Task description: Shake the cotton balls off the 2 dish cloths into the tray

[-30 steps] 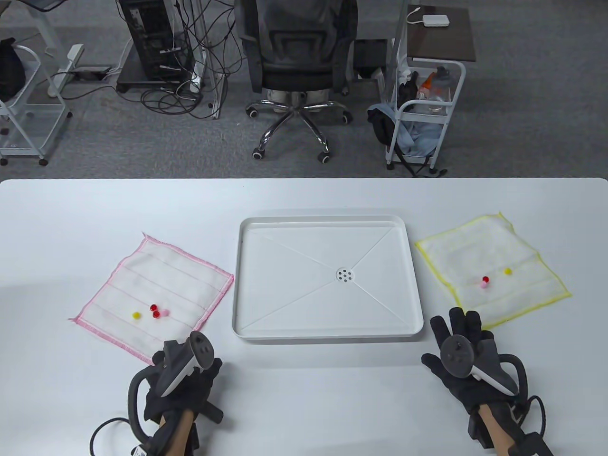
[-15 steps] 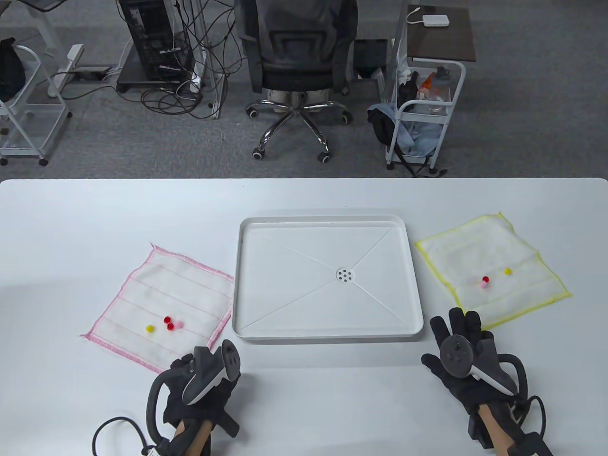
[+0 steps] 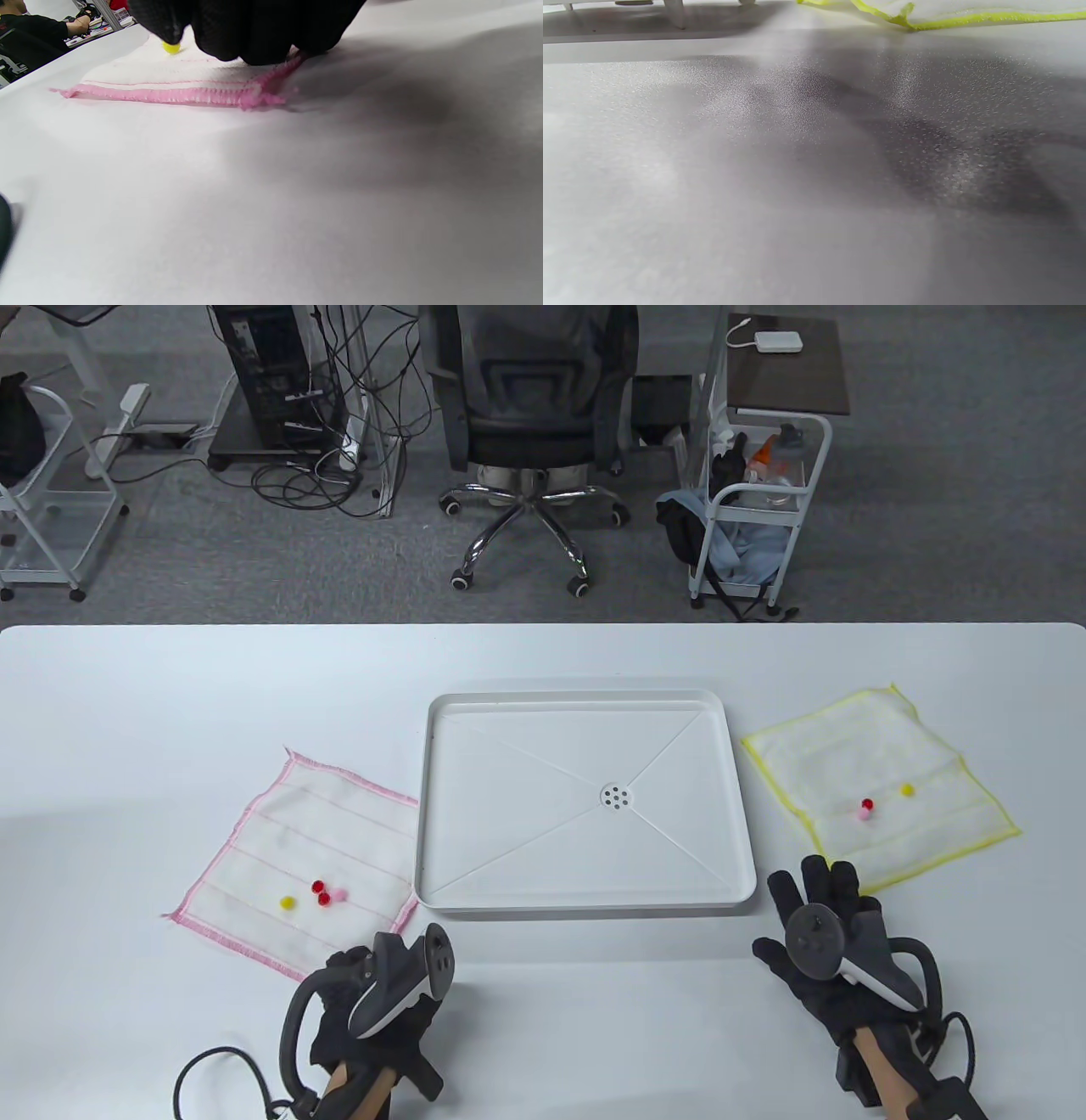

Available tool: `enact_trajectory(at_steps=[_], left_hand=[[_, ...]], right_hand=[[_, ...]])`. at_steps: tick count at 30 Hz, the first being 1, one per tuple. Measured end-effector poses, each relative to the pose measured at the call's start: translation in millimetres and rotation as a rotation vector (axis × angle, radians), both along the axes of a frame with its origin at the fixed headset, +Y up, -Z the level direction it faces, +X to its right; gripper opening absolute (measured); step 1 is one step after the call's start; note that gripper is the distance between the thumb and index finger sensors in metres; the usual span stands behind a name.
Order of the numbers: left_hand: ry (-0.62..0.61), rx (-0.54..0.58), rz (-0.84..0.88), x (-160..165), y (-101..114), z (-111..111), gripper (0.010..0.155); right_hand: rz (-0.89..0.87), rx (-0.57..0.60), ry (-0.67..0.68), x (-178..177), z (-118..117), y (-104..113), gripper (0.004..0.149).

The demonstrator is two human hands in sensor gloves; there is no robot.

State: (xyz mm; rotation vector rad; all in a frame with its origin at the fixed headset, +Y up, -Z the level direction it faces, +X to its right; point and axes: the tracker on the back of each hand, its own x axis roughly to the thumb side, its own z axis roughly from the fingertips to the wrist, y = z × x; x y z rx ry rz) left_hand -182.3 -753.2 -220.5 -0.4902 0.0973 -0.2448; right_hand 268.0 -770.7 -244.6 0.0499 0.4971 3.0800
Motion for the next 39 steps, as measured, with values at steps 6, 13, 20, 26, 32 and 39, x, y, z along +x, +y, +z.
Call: enact_trajectory(at_steps=[6,13,20,26,32,39], left_hand=[[-0.038,0.004,0.006,8,1,3,0.078],[-0.065,0.004,0.012,15,2,5,0.078],[-0.102,-0.008,0.051,17,5,8,0.076],[-0.163,-0.061,0.07,13,7,8,0.075],[-0.212,-0.158,0.117,4,11,7,0.071],[-0.296,-0.242,0.099,10,13,13,0.069]], right_hand=[[0.001,0.0,0.002,0,0,0,0.075],[0.0,0.001,0.007,-1,0,0,0.075],[0.0,0.0,0.008,-1,0,0,0.075],[-0.006,0.004,0.016,-1,0,-1,0.075],[-0.012,0.001,0.019,-1,0,-1,0.075],[-0.014,0.004,0.027,-2,0,-2,0.075]])
